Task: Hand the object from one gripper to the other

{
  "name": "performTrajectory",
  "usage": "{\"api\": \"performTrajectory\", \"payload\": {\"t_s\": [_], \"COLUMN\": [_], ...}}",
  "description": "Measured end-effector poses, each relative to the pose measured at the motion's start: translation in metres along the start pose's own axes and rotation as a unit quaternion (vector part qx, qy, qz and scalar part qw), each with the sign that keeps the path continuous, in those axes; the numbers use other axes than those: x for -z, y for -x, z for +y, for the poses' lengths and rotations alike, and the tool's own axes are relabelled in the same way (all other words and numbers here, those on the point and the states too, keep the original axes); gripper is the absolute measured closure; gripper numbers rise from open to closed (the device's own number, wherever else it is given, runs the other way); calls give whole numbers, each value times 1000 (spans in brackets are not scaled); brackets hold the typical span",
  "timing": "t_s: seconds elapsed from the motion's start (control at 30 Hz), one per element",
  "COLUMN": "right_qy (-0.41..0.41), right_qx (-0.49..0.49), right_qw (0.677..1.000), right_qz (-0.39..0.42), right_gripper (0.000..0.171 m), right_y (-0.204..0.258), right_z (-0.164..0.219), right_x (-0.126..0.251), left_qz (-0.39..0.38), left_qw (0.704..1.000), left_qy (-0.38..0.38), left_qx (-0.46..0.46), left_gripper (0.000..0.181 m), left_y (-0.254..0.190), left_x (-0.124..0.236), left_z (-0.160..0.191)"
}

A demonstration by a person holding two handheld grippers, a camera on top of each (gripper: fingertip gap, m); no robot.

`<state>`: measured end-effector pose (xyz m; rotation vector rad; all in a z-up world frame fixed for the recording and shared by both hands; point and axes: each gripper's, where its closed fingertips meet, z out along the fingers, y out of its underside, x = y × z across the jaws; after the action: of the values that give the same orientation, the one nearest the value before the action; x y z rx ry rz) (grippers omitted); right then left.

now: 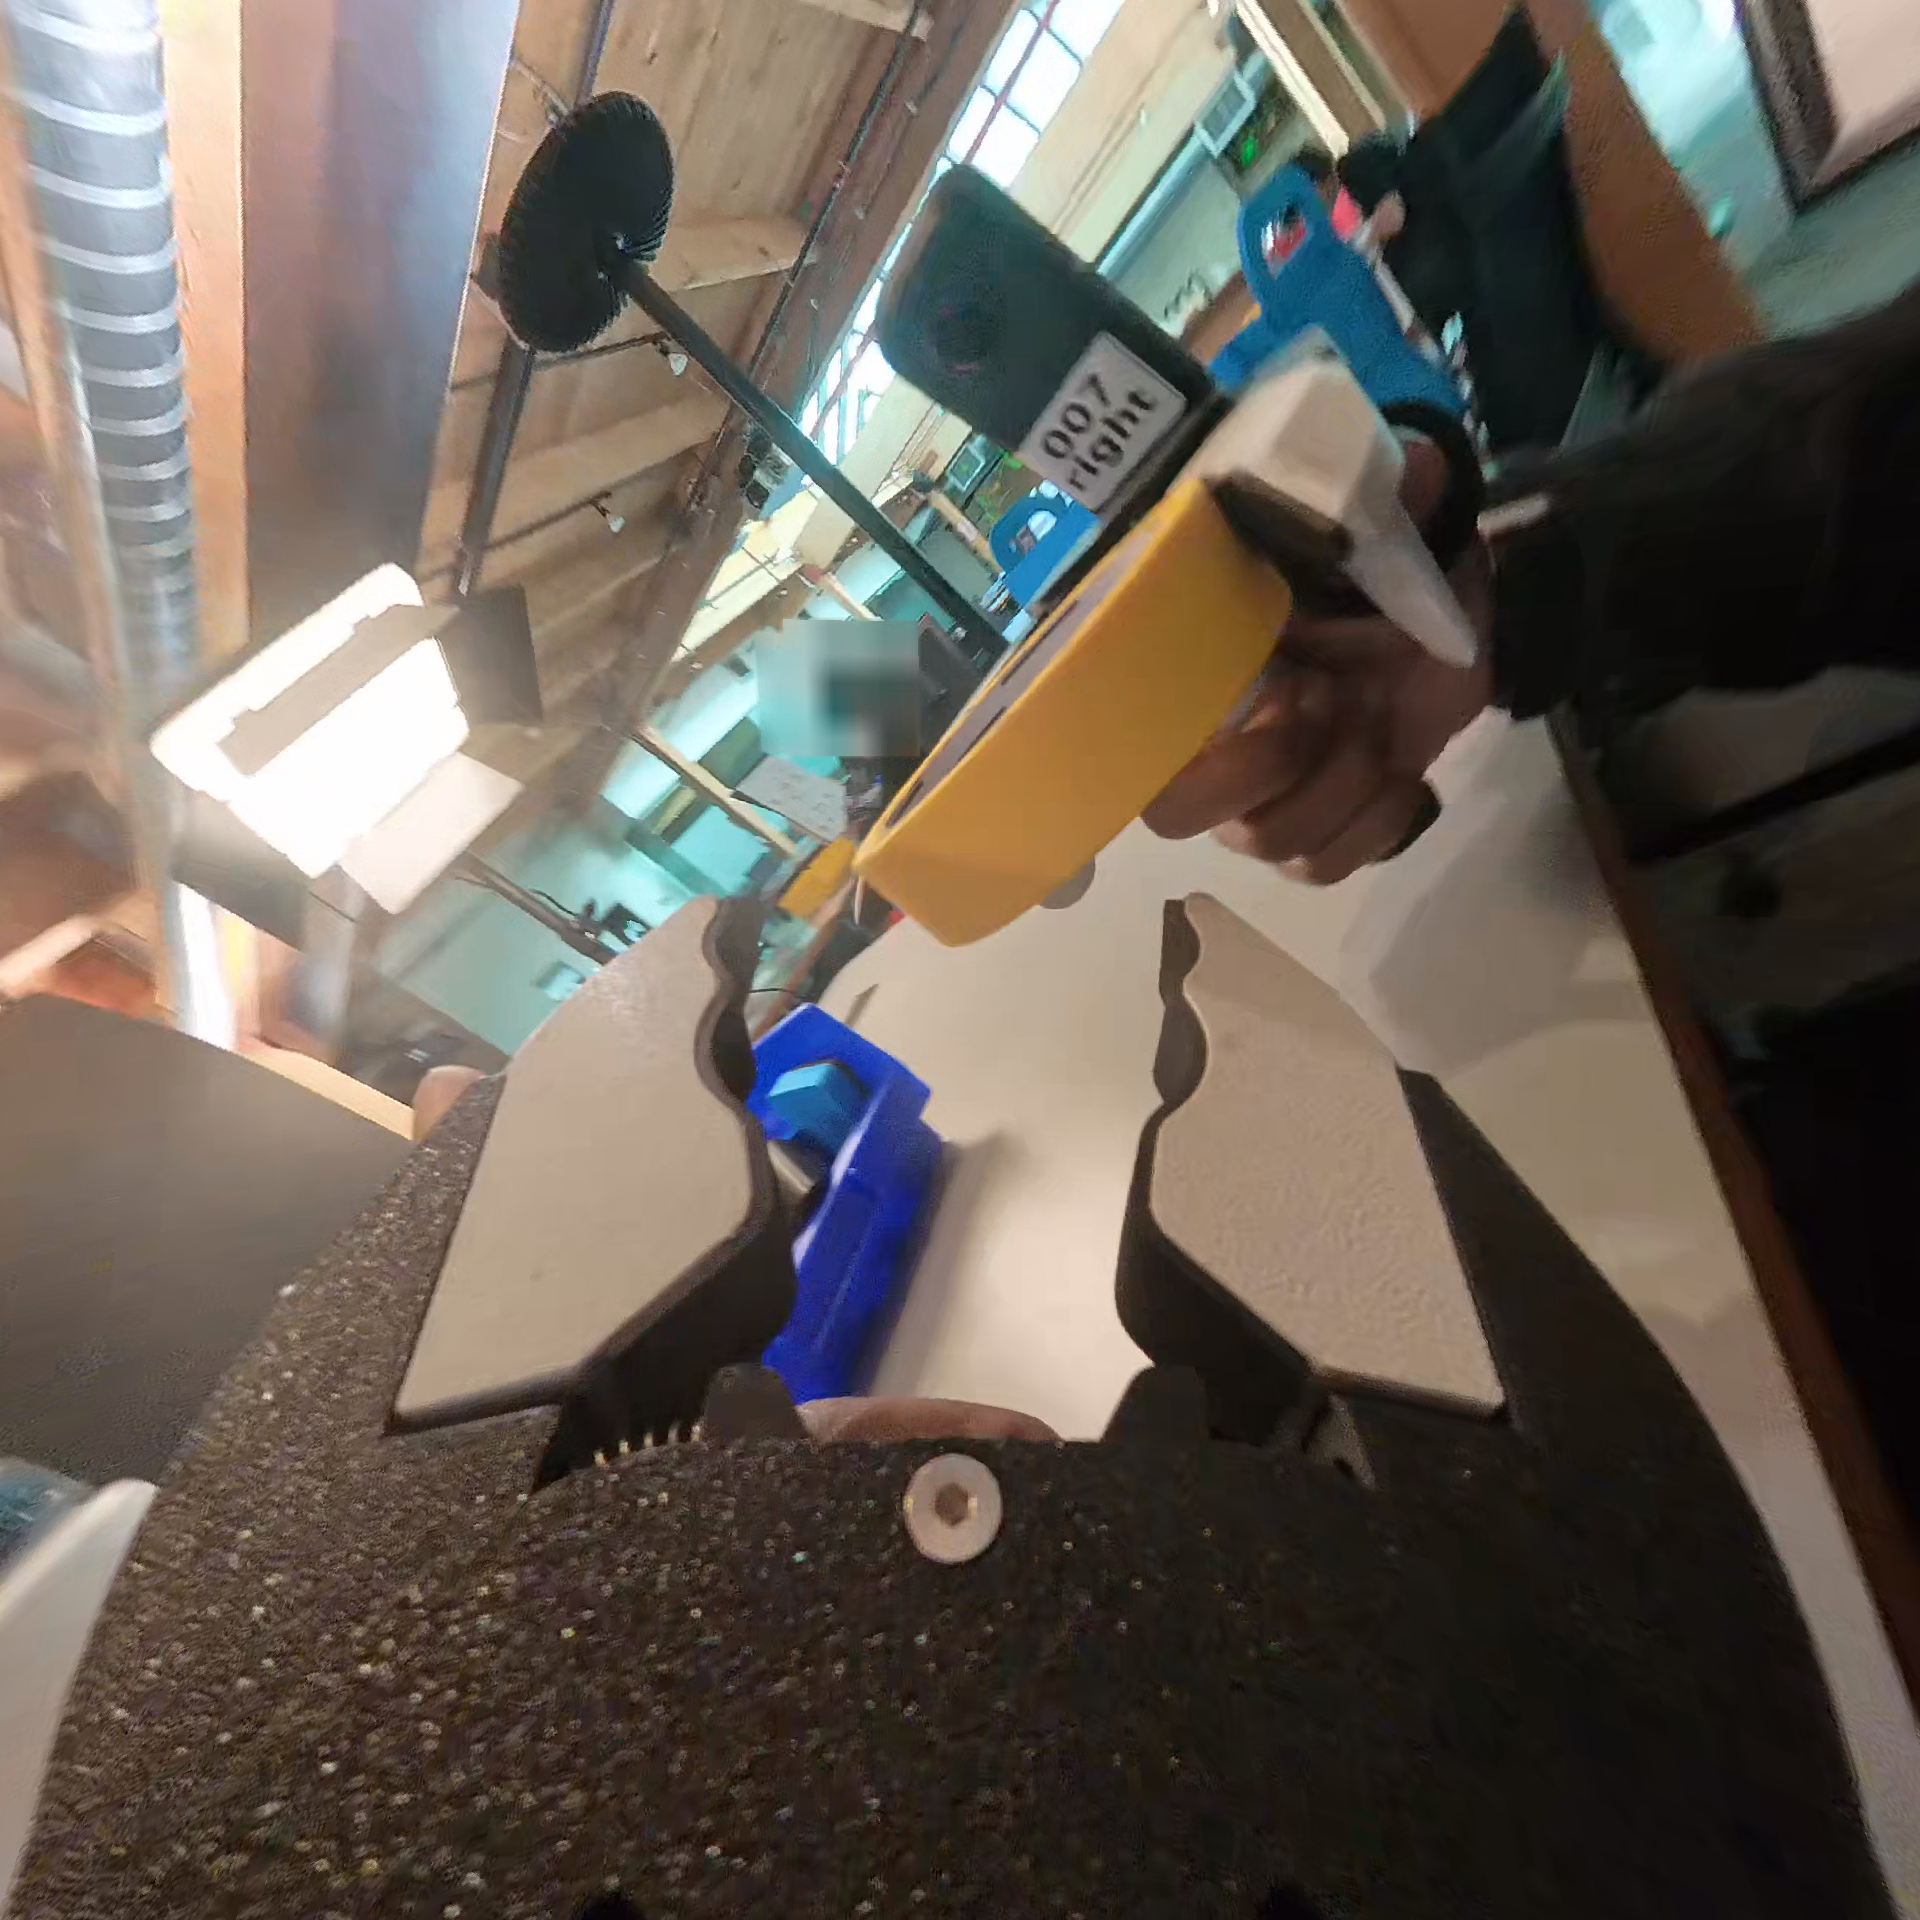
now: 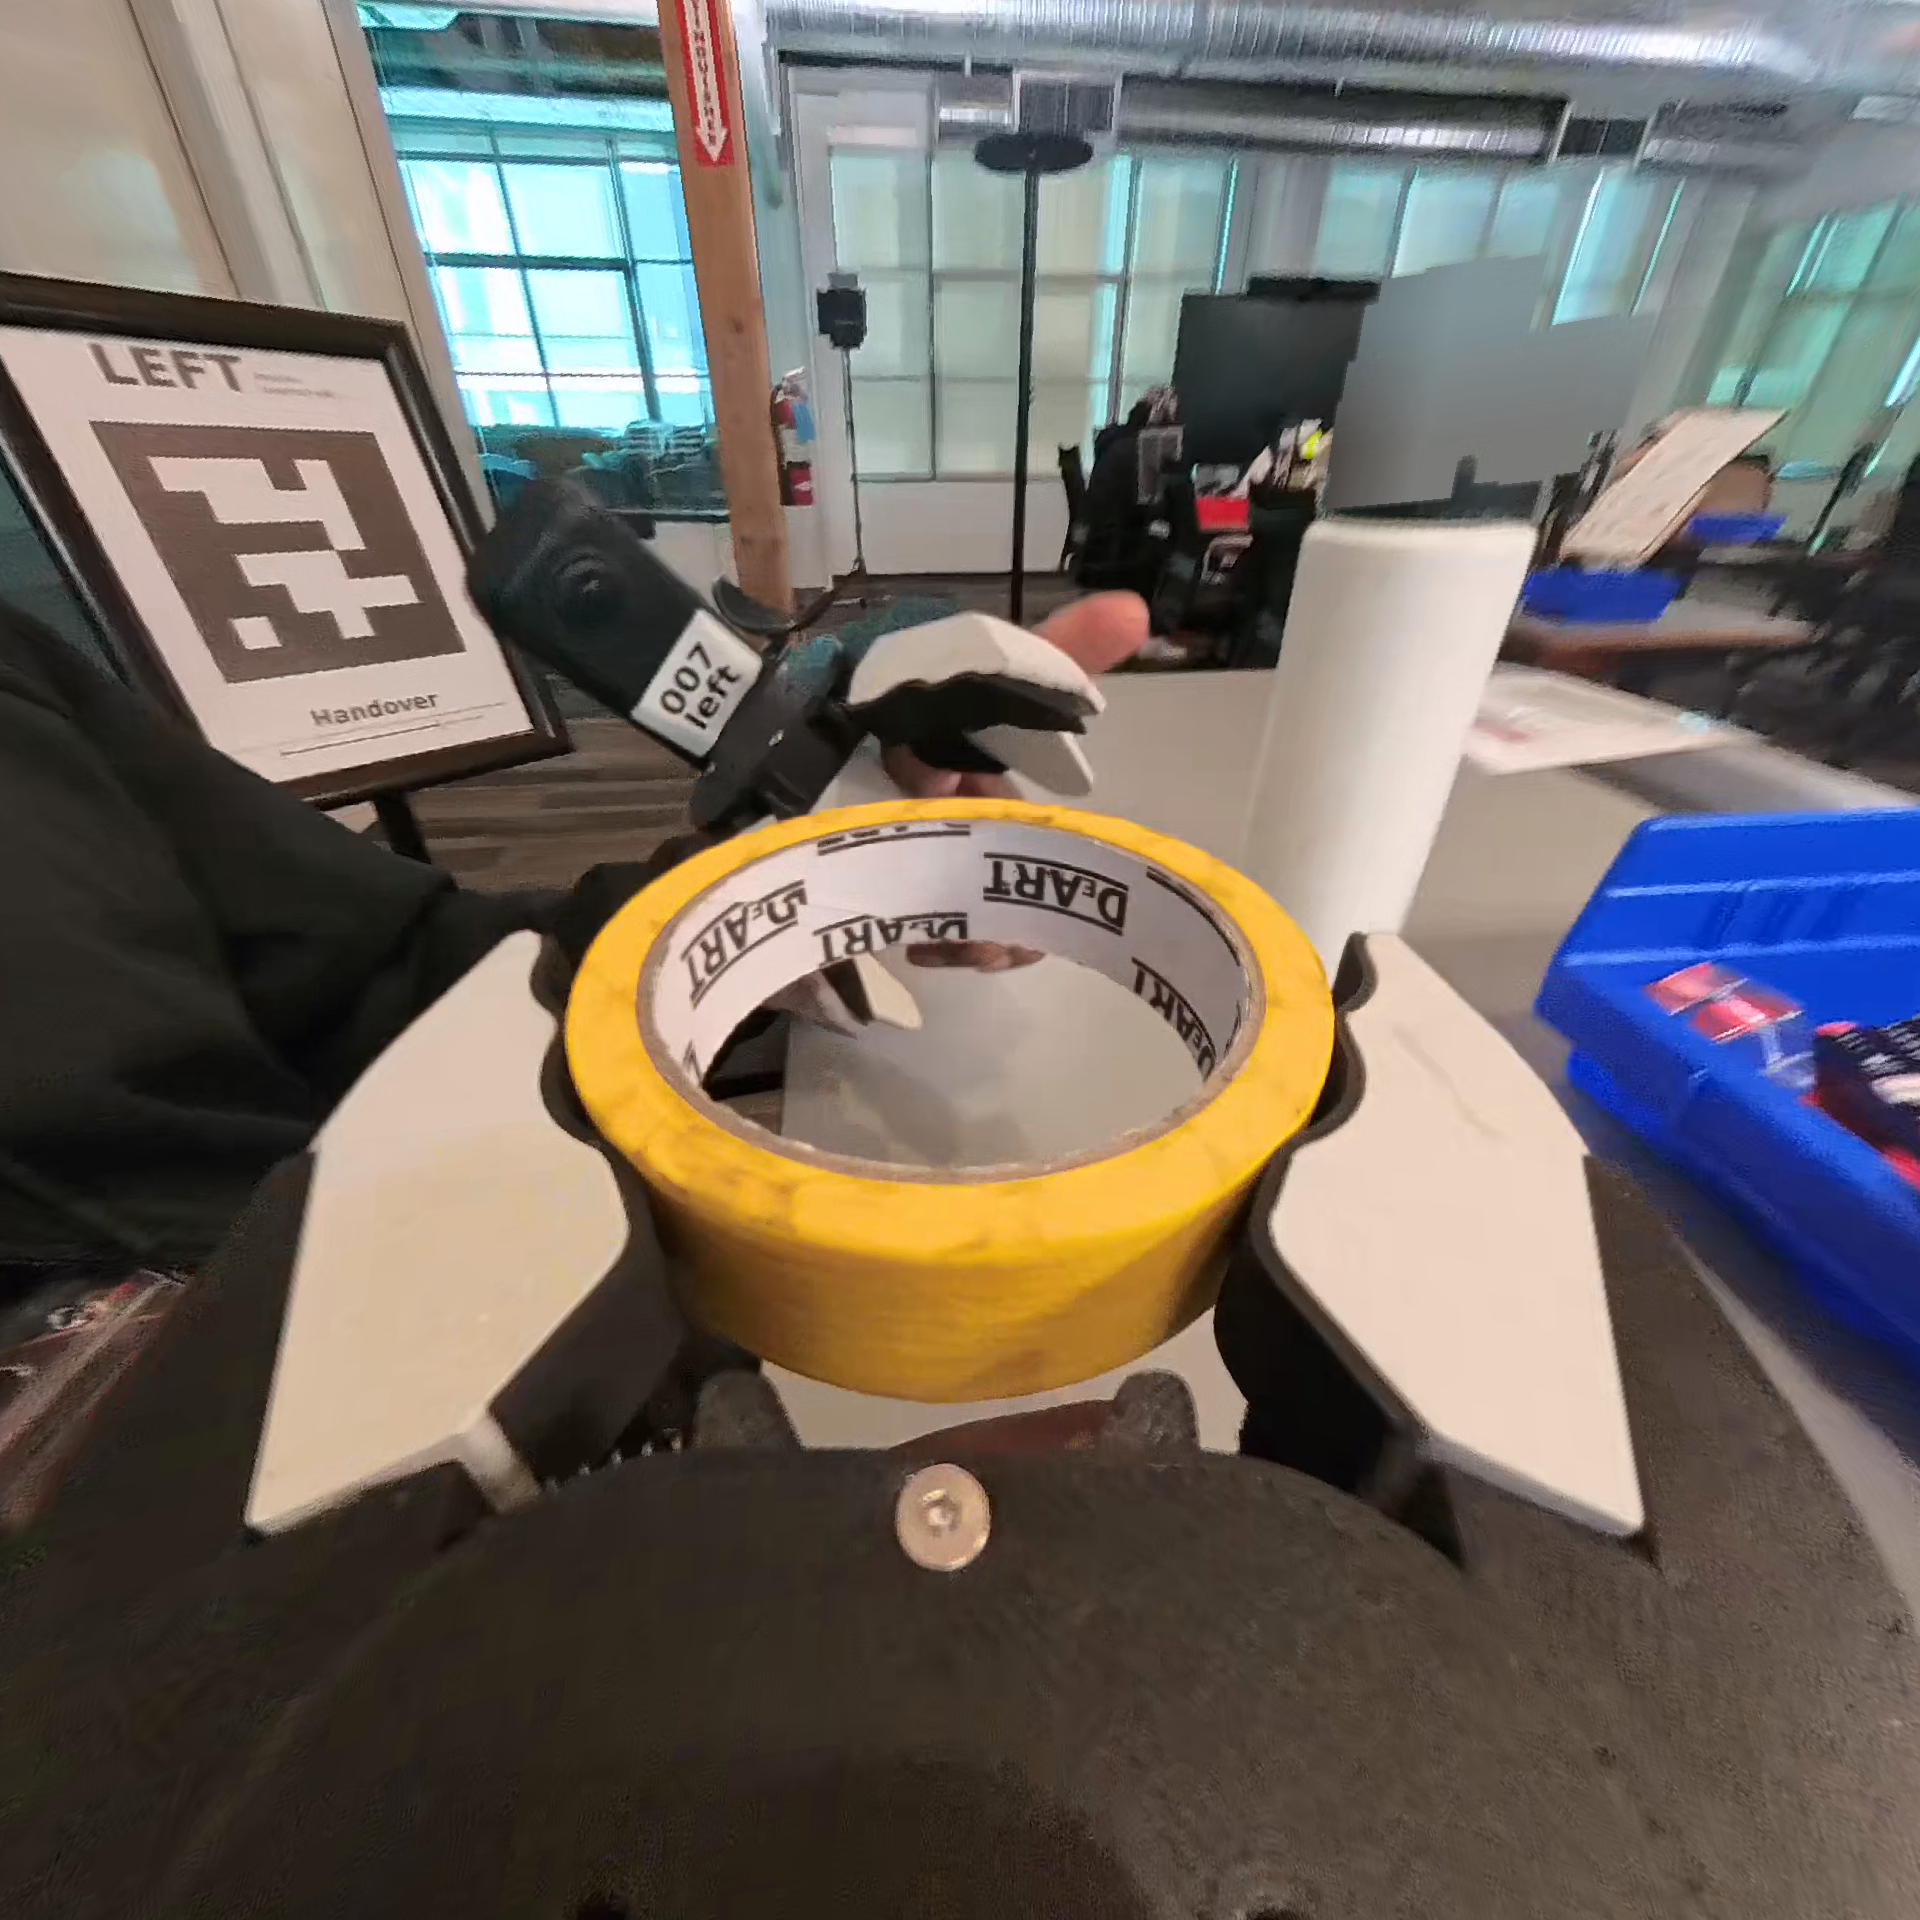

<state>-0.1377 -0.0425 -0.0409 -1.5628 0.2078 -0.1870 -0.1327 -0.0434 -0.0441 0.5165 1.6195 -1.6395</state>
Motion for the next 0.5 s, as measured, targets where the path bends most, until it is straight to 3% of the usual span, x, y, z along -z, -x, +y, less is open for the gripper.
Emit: {"api": "performTrajectory", "payload": {"t_s": [0.03,0.1,0.2,0.33,0.5], "right_qy": [10,27,48,43,7], "right_qx": [-12,-29,-29,-30,10], "right_qw": [1000,999,998,999,999], "right_qz": [-6,-15,-12,10,31], "right_gripper": [37,37,37,37,49], "right_y": [1,4,3,-7,-15], "right_z": [4,11,21,20,3], "right_x": [-3,-9,-14,-15,-4], "left_qz": [-1,-7,-32,-39,-53], "left_qw": [999,995,992,993,997], "left_qy": [4,11,18,50,50], "left_qx": [-37,-99,-122,-96,2], "left_gripper": [106,116,145,146,148], "left_y": [-5,-14,-13,-9,-1], "left_x": [-3,-8,-12,-13,-12], "left_z": [1,3,6,17,17]}}
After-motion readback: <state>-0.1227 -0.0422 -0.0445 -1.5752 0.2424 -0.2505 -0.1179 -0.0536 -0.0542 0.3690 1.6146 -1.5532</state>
